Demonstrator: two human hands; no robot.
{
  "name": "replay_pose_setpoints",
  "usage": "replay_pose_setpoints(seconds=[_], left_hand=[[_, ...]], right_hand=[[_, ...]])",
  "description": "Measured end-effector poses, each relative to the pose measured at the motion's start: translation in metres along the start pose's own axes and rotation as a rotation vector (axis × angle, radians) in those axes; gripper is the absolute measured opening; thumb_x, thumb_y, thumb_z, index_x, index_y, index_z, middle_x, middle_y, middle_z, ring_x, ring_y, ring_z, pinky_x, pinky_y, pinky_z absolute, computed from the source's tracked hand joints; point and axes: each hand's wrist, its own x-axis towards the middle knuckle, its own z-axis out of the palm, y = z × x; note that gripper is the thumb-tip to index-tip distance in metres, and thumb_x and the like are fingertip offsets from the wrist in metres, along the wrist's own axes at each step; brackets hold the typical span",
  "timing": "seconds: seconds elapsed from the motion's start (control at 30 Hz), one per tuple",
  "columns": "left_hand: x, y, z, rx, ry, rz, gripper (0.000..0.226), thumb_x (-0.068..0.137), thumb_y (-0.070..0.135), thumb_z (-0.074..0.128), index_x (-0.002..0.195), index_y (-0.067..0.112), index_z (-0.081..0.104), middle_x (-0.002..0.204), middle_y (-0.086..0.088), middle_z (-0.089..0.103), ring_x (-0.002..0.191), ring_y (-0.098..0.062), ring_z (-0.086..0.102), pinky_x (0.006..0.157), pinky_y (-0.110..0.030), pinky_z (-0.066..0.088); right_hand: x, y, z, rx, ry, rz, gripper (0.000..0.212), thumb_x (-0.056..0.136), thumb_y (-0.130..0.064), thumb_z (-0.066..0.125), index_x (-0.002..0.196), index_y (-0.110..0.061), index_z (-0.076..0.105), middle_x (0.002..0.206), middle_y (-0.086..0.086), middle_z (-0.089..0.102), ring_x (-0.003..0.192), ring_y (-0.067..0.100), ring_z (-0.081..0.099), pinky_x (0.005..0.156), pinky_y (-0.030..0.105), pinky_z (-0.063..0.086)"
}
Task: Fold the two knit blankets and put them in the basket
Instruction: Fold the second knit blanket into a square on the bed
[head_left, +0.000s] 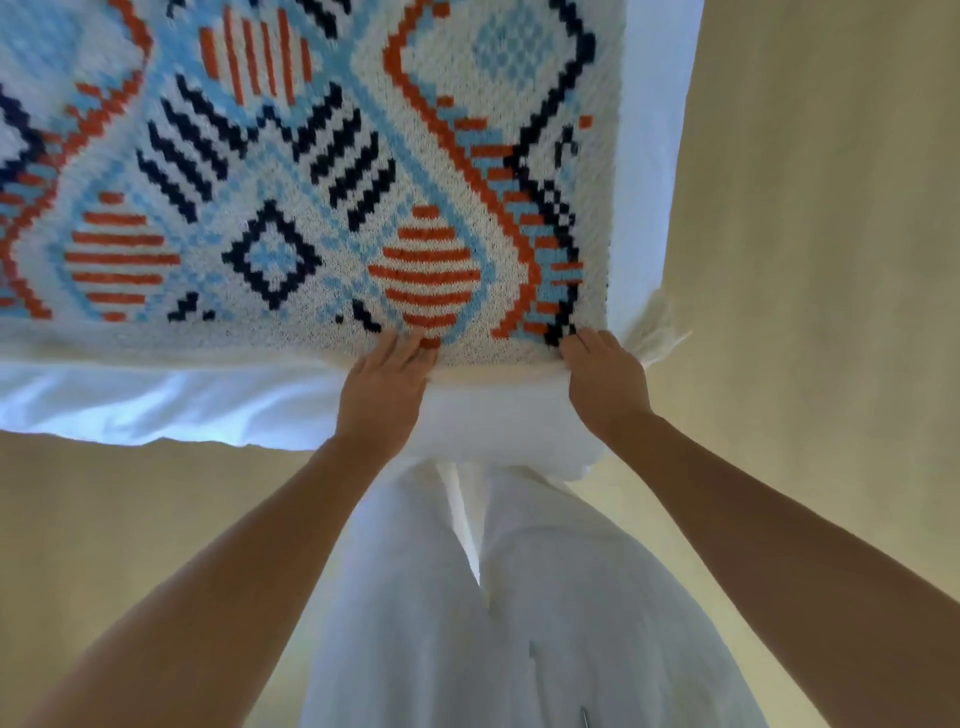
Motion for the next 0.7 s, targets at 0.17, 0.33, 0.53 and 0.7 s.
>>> replay_pose_setpoints(seconds=[0.17, 0.33, 0.53, 0.7], left_hand=[[-0.028, 0.024, 0.021, 0.031, -0.243, -0.227, 0.063, 0.097, 0.016, 0.042, 0.150, 0.011, 0.008, 0.159, -0.011, 0.002, 0.146, -0.032, 0.002, 0.116, -0.046, 0.016], [-0.018, 0.068, 0.016, -0.069, -0.255, -0.373, 0.071, 0.094, 0.020, 0.043, 0.150, 0.011, 0.000, 0.158, -0.011, -0.007, 0.146, -0.029, -0.005, 0.118, -0.043, 0.010], [-0.049, 0.124, 0.037, -0.079, -0.243, -0.366, 0.069, 0.095, 0.025, 0.044, 0.150, 0.015, 0.004, 0.159, -0.008, -0.004, 0.146, -0.026, 0.005, 0.117, -0.042, 0.012], [-0.086, 0.171, 0.062, -0.146, -0.332, -0.405, 0.072, 0.092, 0.027, 0.048, 0.150, 0.017, 0.006, 0.159, -0.007, -0.001, 0.145, -0.025, 0.013, 0.114, -0.042, 0.023]], right_hand=[[-0.036, 0.018, 0.028, 0.063, -0.178, -0.008, 0.041, 0.078, 0.012, 0.047, 0.117, 0.002, 0.053, 0.122, 0.018, 0.049, 0.105, 0.035, 0.049, 0.076, 0.042, 0.052], [-0.033, 0.036, 0.031, 0.091, 0.025, 0.113, 0.055, 0.082, -0.006, 0.055, 0.134, -0.006, 0.041, 0.136, 0.018, 0.040, 0.124, 0.035, 0.038, 0.102, 0.042, 0.034], [-0.039, 0.045, 0.042, 0.197, -0.115, 0.071, 0.052, 0.089, 0.002, 0.039, 0.138, -0.016, 0.032, 0.114, 0.016, 0.049, 0.100, 0.034, 0.053, 0.075, 0.041, 0.046], [-0.073, 0.068, 0.041, 0.011, -0.164, -0.036, 0.064, 0.086, 0.008, 0.039, 0.142, -0.020, 0.026, 0.114, 0.016, 0.047, 0.102, 0.032, 0.051, 0.077, 0.040, 0.047]])
